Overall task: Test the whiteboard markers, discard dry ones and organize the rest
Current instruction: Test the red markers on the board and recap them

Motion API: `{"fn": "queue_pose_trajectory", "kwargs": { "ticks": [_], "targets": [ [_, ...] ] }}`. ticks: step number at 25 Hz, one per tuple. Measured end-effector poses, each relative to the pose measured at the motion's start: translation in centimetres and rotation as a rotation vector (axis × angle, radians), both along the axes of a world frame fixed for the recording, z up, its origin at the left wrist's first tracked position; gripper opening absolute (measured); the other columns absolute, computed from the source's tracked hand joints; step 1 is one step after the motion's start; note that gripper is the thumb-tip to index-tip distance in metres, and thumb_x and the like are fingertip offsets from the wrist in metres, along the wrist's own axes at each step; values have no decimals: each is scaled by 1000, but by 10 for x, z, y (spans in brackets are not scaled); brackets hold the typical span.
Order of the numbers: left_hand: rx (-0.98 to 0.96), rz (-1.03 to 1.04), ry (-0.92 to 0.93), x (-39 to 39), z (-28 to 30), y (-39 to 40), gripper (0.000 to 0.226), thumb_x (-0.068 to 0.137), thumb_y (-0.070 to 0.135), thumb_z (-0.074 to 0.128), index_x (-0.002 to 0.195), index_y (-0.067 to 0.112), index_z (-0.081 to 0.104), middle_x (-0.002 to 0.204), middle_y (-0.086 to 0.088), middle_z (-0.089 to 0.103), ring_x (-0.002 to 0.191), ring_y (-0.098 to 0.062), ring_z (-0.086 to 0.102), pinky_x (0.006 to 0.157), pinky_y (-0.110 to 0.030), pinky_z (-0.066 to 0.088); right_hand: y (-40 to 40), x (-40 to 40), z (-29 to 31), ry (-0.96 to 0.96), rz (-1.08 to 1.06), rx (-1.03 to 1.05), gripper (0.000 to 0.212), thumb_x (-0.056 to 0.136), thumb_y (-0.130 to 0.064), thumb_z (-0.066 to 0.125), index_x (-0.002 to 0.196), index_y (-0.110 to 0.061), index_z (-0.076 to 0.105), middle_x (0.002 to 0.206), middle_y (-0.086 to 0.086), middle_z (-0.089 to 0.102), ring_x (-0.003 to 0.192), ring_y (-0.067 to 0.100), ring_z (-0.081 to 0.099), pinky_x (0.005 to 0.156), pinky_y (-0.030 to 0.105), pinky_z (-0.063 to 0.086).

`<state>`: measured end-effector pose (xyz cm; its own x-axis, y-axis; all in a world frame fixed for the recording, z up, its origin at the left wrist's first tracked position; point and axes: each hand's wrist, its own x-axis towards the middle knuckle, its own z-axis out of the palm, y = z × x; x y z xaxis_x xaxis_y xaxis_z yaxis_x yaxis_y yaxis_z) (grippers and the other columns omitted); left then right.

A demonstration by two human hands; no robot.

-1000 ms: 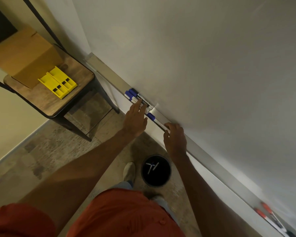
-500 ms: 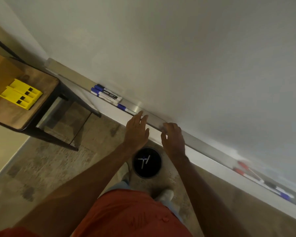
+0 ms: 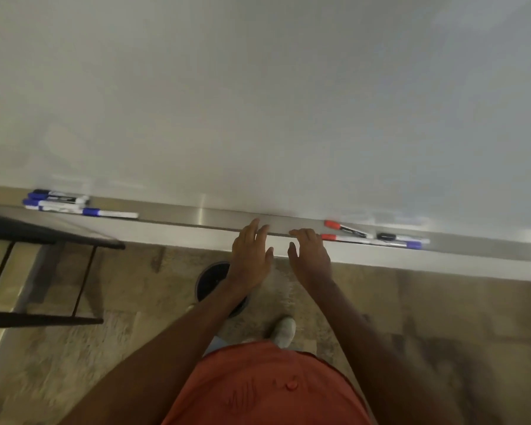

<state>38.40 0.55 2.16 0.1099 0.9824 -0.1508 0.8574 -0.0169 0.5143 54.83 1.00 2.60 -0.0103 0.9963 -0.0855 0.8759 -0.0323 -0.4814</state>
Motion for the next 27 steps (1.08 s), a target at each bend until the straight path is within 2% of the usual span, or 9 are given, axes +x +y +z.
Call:
{"fn": "queue_pose_trajectory", "kwargs": {
  "ticks": [6, 13, 20, 24, 27],
  "targets": [
    [-18, -134, 35, 92, -3, 12, 52, 98, 23, 60, 147, 15, 45, 160, -10, 35, 147, -29, 33, 117, -45, 33, -1, 86, -10, 11, -63, 0, 32, 94, -14, 62, 126, -18, 65, 126, 2, 62, 121, 25, 54, 88, 39, 54],
    [-26, -221, 81, 150, -6, 40, 39, 95, 23, 63, 133, 19, 53, 130, -1, 61, 121, -26, 54, 98, -42, 48, 10, 135, -24, -53, -73, -28, 43, 85, -4, 66, 127, -11, 65, 125, 9, 64, 120, 33, 55, 95, 43, 51],
    [3, -236, 240, 162, -26, 52, 24, 95, 23, 64, 120, 21, 60, 120, -1, 58, 112, -27, 55, 87, -43, 48, 16, 150, -39, -125, 57, 30, 44, 76, 4, 68, 118, -10, 68, 114, 10, 67, 106, 37, 59, 91, 43, 49],
    [-22, -194, 187, 159, -24, 60, 18, 99, 25, 61, 116, 21, 65, 118, -1, 62, 111, -26, 57, 87, -42, 47, 19, 150, -39, -94, 75, 74, 43, 75, 9, 68, 114, -9, 69, 109, 11, 68, 98, 39, 60, 86, 45, 51],
    [-97, -121, -18, 147, -13, 59, 13, 97, 29, 64, 107, 23, 70, 106, 2, 65, 103, -21, 58, 85, -38, 48, 18, 145, -31, -51, 68, 95, 39, 81, 4, 70, 117, -10, 70, 112, 10, 69, 101, 37, 59, 87, 46, 53]
  ]
}}
